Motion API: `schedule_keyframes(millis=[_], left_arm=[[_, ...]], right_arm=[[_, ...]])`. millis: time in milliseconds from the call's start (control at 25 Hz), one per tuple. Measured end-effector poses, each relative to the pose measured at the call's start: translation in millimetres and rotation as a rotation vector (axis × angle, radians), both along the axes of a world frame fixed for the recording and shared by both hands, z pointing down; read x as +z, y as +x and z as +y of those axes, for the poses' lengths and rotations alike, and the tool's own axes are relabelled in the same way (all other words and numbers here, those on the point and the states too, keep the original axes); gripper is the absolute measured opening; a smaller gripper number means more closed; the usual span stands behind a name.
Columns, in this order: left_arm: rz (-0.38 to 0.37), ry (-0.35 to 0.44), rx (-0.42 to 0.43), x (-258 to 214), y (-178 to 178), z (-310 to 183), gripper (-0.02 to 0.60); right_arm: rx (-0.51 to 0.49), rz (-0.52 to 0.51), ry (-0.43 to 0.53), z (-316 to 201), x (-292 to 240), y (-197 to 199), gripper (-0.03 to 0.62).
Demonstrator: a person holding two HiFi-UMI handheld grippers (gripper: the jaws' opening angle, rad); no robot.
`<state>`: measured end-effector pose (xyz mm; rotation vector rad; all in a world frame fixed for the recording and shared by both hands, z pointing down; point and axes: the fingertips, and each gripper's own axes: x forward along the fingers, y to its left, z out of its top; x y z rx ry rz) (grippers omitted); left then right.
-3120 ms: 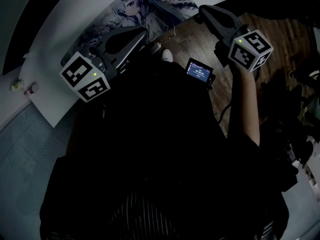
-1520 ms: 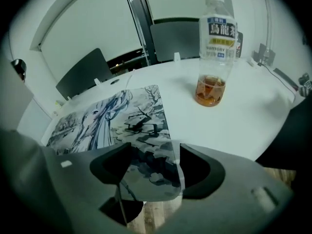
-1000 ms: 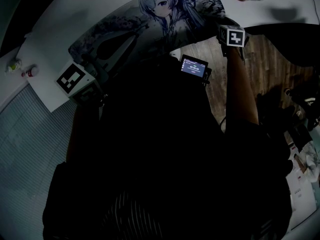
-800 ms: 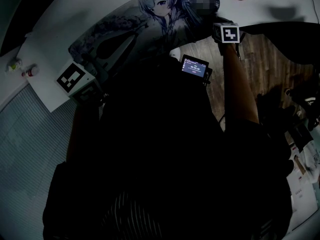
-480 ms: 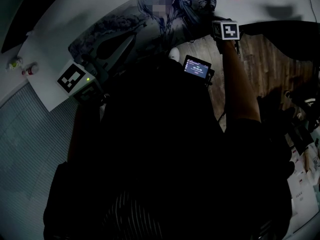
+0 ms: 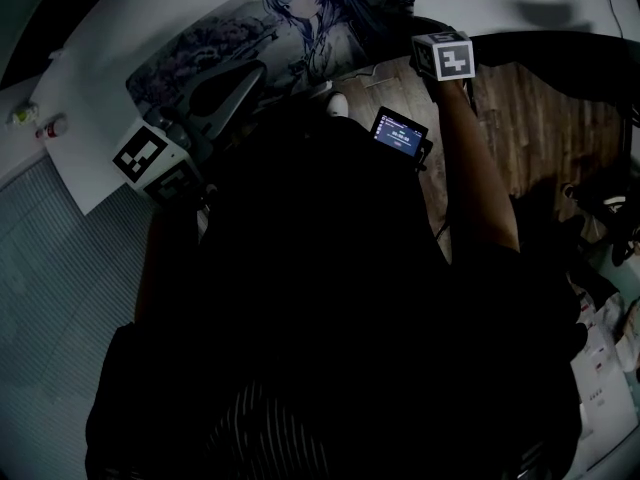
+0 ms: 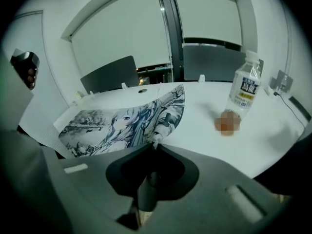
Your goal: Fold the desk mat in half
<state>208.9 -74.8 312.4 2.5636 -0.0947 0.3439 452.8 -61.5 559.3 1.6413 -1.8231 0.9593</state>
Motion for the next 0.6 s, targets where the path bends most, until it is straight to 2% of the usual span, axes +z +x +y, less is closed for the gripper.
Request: schedule_keyframes(millis=[200,360,520,600], left_arm=[[0.003,-0.014,-0.021,6,-4,9,0.009],[-0.018,-0.018,-0.053,11,-6,18,0.009],[-0.046,-0.038,-0.089,14,-18,12,0.009],[-0.032,-0.027,-0.1,13,-32,18,0.009]], right_arm=[[-0.046,-0.041,0.079,-10,-16,-22,0.018],[-0.099,-0.132,0.12,-8,-30,-37,0.018],[-0.102,-0.16,0.126,-14,-34,-37,0.018],[-0.106,-0.141,0.141,-8,-45,-45,0.018]])
